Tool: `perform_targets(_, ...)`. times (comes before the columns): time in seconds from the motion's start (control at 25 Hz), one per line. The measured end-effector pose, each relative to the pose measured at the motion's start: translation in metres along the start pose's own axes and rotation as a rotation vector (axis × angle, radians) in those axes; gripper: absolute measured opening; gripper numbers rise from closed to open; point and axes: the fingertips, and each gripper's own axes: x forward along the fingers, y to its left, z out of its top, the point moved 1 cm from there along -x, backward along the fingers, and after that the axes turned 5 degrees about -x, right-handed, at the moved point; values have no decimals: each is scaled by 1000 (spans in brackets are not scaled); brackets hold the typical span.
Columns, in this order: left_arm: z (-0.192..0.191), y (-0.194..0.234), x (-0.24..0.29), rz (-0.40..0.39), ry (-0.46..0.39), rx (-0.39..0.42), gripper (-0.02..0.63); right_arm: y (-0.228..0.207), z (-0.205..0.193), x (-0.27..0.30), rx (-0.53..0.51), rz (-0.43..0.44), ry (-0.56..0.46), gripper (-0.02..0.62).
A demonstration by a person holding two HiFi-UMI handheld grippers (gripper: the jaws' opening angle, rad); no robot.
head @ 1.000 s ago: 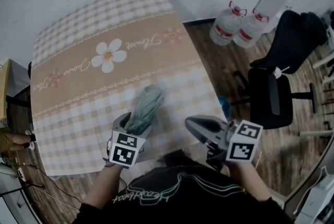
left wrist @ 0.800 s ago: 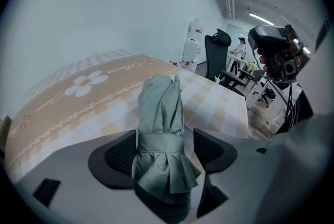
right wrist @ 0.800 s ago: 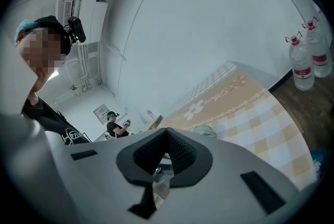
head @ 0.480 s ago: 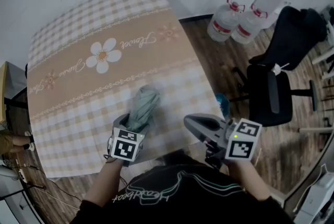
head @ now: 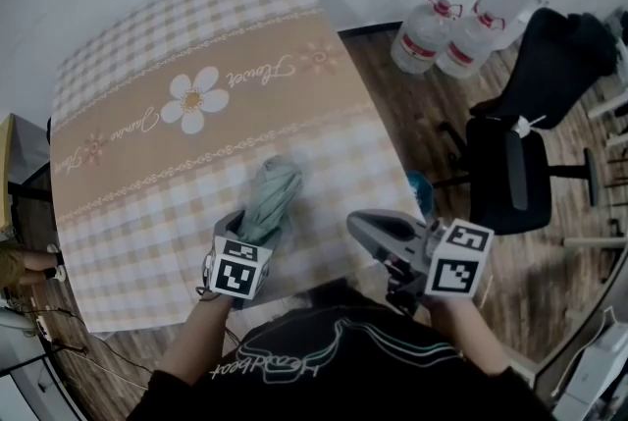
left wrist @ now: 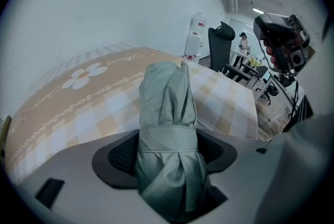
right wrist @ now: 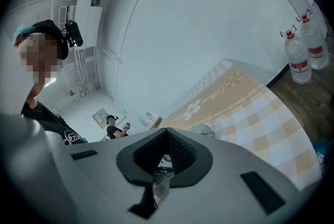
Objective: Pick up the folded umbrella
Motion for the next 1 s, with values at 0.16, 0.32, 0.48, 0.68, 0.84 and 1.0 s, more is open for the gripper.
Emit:
perform_targets(0.16,0,3,-1,-3,3,-1,307,2,-3,4,4,4,9,11)
perform_targets(0.32,1,4,-1,-3,12,4,290,3,-8,6,12,5,13,9)
perform_targets(0.48,-2,8,-4,-17,24,1,281,9,-19,10,28,-1,19,11)
perform_targets(0.68,-3,10,-6,-8,29,2,275,13,-25,10,44,-19,5,11)
perform_targets(0.84,1,4,-2,-4,34,1,270,8,-27,-3,53,-32,-16,11)
perform_targets(1.0,2,4,-2,-33,28,-22,267,10,-30,-11,68,-56,-42,11)
